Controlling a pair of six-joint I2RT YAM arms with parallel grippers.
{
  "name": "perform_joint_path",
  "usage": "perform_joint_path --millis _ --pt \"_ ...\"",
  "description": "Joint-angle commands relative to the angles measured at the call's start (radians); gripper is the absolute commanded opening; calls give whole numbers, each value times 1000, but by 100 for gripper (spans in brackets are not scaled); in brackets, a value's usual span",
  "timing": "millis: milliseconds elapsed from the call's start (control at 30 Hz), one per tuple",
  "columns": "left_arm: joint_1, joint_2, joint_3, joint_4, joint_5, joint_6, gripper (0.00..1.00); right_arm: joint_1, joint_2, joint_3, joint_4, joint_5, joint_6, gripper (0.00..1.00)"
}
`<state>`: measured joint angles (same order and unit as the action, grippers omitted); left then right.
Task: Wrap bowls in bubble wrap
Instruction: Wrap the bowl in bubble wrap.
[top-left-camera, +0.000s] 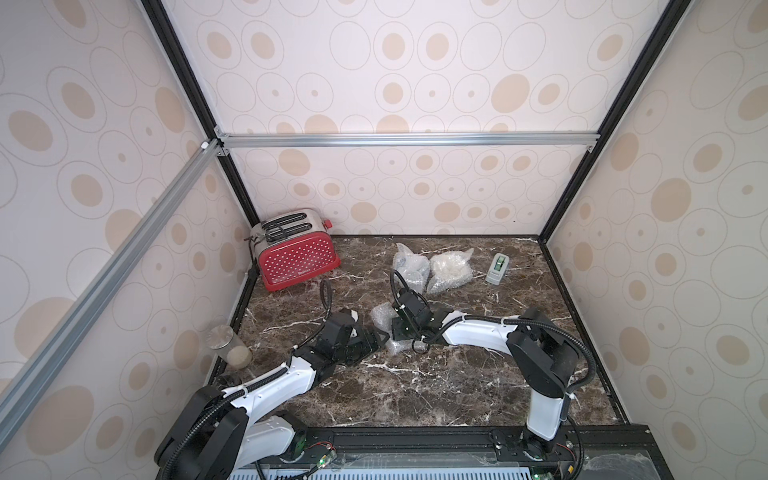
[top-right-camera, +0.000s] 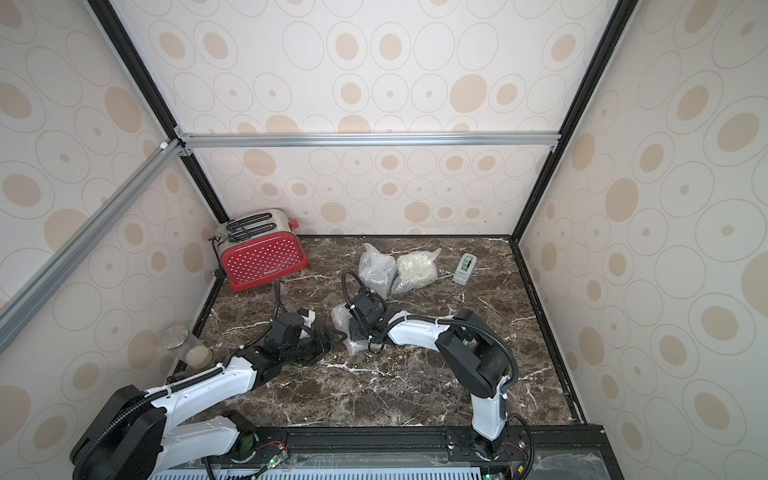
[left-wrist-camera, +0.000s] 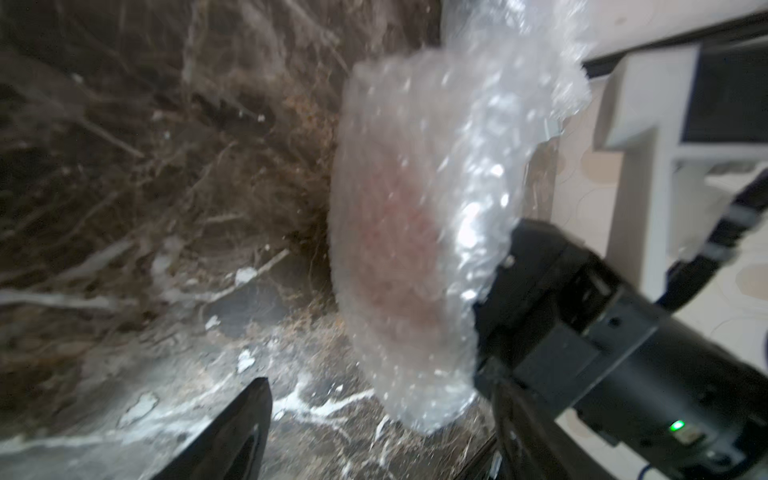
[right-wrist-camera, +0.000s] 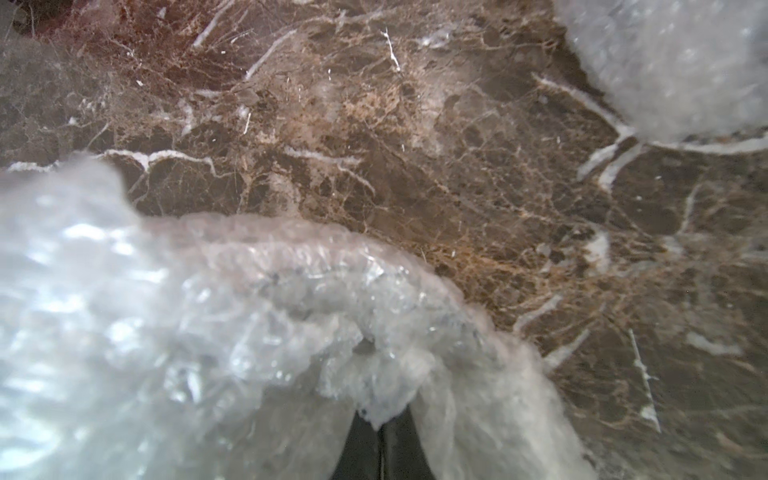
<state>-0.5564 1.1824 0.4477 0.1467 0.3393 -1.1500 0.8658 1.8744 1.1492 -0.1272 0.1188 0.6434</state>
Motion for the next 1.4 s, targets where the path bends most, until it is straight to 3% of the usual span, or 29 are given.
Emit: perform_joint_path --millis 0,167,467,933,1200,1367 --pt "-4 36 19 131 -63 -83 82 15 -3 -50 -96 0 26 6" --pt "-7 88 9 157 -72 -103 77 16 -44 -81 -54 -30 61 6" --pt "-9 11 -29 90 -103 -92 73 15 -103 -83 -35 -73 87 7" --pt "-24 70 -43 149 -20 -85 70 14 -120 -62 -26 -85 110 7" --pt "-27 188 -5 219 20 -61 69 12 -99 -33 -29 -99 111 7" --pt "-25 271 -22 297 11 -61 61 3 -114 -46 -18 -109 122 7"
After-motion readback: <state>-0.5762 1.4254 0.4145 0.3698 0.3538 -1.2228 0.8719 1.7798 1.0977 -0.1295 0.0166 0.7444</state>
